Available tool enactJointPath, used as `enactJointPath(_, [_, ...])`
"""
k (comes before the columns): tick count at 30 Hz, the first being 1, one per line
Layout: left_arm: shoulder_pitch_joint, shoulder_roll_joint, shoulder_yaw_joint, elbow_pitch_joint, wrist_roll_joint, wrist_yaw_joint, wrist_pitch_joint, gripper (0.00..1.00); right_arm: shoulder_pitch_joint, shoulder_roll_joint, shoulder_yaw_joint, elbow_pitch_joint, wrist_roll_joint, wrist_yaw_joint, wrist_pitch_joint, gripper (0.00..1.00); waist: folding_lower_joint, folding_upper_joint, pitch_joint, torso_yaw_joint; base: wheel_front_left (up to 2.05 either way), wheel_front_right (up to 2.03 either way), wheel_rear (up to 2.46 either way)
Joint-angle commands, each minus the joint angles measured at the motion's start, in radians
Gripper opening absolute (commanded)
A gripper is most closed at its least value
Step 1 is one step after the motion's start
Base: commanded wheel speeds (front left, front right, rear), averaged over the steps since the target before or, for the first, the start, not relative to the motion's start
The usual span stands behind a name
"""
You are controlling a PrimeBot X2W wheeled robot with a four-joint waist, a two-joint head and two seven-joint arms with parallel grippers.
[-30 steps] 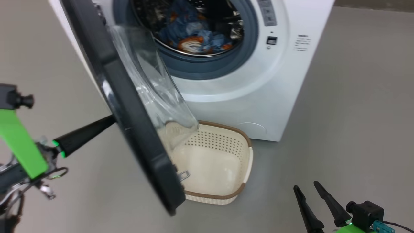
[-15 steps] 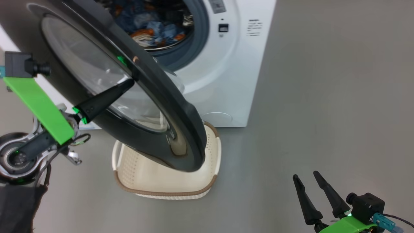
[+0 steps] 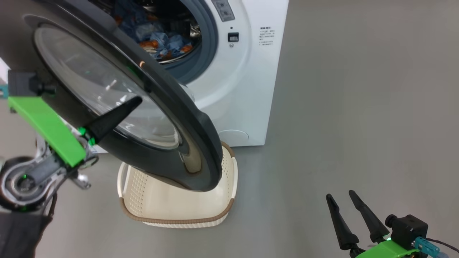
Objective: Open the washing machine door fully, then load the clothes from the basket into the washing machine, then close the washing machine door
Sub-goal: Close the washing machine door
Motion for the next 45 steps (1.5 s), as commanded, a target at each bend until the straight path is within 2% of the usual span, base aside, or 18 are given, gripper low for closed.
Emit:
enactJointPath(1, [-0.006, 0.056, 0.037, -0.018, 0.011, -0.003, -0.01, 0.0, 0.004, -0.007, 0.017, -0.022, -0.008, 0.003, -0.012, 1.0, 0.0, -0.0001, -0.015, 0.013, 0.0, 0.0, 0.0])
enactJointPath(6, [0.074, 0.102, -0.001, -0.015, 0.058, -0.003, -0.086, 0.0, 0.035, -0.017, 0.001, -0.024, -0.003, 0.003, -0.012, 1.0, 0.0, -0.0001, -0.045, 0.039, 0.0, 0.0, 0.0])
enactJointPath(9, [0.132, 0.12, -0.024, -0.001, 0.07, -0.003, -0.146, 0.13, 0.053, -0.028, -0.005, -0.026, -0.001, 0.003, -0.012, 1.0, 0.0, -0.0001, -0.059, 0.052, 0.0, 0.0, 0.0])
enactJointPath(11, [0.168, 0.135, -0.037, 0.013, 0.08, -0.003, -0.191, 0.42, 0.064, -0.035, -0.009, -0.027, 0.0, 0.003, -0.012, 1.0, 0.0, -0.0001, -0.067, 0.057, 0.0, 0.0, 0.0])
enactJointPath(12, [0.187, 0.139, -0.043, 0.022, 0.084, -0.003, -0.219, 0.62, 0.068, -0.038, -0.01, -0.028, 0.001, 0.003, -0.012, 1.0, 0.0, -0.0001, -0.07, 0.059, 0.0, 0.0, 0.0])
enactJointPath(13, [0.206, 0.143, -0.05, 0.028, 0.084, -0.003, -0.243, 0.77, 0.072, -0.043, -0.011, -0.028, 0.002, 0.003, -0.012, 1.0, 0.0, -0.0001, -0.073, 0.06, 0.0, 0.0, 0.0])
enactJointPath(14, [0.224, 0.151, -0.058, 0.035, 0.091, -0.003, -0.269, 1.0, 0.075, -0.047, -0.013, -0.029, 0.003, 0.003, -0.012, 1.0, 0.0, -0.0001, -0.074, 0.06, 0.0, 0.0, 0.0])
enactJointPath(24, [0.368, 0.207, -0.198, 0.107, 0.199, -0.003, -0.593, 1.0, 0.102, -0.071, -0.06, -0.043, -0.002, 0.003, -0.012, 1.0, 0.0, -0.0001, -0.09, 0.048, 0.0, 0.0, 0.0])
enactJointPath(30, [0.417, 0.207, -0.283, 0.169, 0.236, -0.003, -0.78, 1.0, 0.113, -0.08, -0.084, -0.05, -0.001, 0.003, -0.012, 1.0, 0.0, -0.0001, -0.092, 0.027, 0.0, 0.0, 0.0])
enactJointPath(35, [0.422, 0.186, -0.314, 0.224, 0.278, -0.003, -0.85, 1.0, 0.12, -0.085, -0.103, -0.056, -0.003, 0.003, -0.012, 1.0, 0.0, -0.0001, -0.087, 0.009, 0.0, 0.0, 0.0])
enactJointPath(38, [0.422, 0.173, -0.298, 0.243, 0.312, -0.003, -0.856, 1.0, 0.121, -0.086, -0.109, -0.058, -0.004, 0.003, -0.012, 1.0, 0.0, -0.0001, -0.087, 0.003, 0.0, 0.0, 0.0])
enactJointPath(39, [0.421, 0.16, -0.269, 0.246, 0.34, -0.003, -0.857, 1.0, 0.122, -0.086, -0.111, -0.059, -0.005, 0.003, -0.012, 1.0, 0.0, -0.0001, -0.086, 0.0, 0.0, 0.0, 0.0])
enactJointPath(40, [0.433, 0.128, -0.198, 0.242, 0.406, -0.003, -0.857, 1.0, 0.123, -0.086, -0.115, -0.061, -0.006, 0.003, -0.012, 1.0, 0.0, -0.0001, -0.085, -0.006, 0.0, 0.0, 0.0])
enactJointPath(45, [0.49, 0.045, -0.039, 0.208, 0.593, -0.003, -0.858, 1.0, 0.121, -0.086, -0.123, -0.065, -0.008, 0.003, -0.012, 1.0, 0.0, -0.0001, -0.085, -0.024, 0.0, 0.0, 0.0])
